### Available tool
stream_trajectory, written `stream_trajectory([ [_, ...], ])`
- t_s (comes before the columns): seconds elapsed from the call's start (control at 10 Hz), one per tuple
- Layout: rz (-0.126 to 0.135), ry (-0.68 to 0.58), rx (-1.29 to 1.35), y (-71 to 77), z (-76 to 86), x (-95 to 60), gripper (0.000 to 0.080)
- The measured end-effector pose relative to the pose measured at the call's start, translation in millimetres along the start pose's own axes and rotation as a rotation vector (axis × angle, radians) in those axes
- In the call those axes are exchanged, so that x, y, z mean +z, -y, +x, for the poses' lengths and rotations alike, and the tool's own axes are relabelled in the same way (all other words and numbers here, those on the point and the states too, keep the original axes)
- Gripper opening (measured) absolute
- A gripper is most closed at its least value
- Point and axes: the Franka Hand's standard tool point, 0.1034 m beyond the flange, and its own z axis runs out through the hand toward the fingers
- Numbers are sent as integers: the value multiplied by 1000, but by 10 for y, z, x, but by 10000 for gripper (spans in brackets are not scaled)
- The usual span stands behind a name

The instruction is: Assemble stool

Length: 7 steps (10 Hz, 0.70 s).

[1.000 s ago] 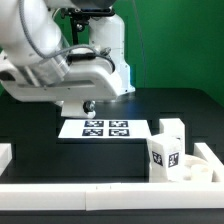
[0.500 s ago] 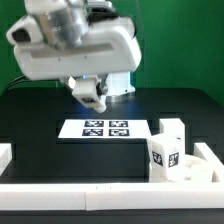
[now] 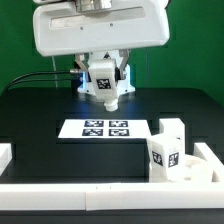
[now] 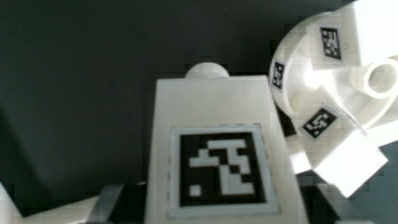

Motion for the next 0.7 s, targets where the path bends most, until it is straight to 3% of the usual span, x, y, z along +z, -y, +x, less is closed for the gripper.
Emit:
stream_trajectory([
  [0.1,-32,-62,-57,110,103,-40,330],
  [0.3,-35,-80,-90,390,217,-74,330],
  [0.5,-51,-42,-138,793,503,-7,330],
  [0.6,-51,-47,-142,894,511,32,330],
  [0.7,-51,-45,-142,882,506,34,330],
])
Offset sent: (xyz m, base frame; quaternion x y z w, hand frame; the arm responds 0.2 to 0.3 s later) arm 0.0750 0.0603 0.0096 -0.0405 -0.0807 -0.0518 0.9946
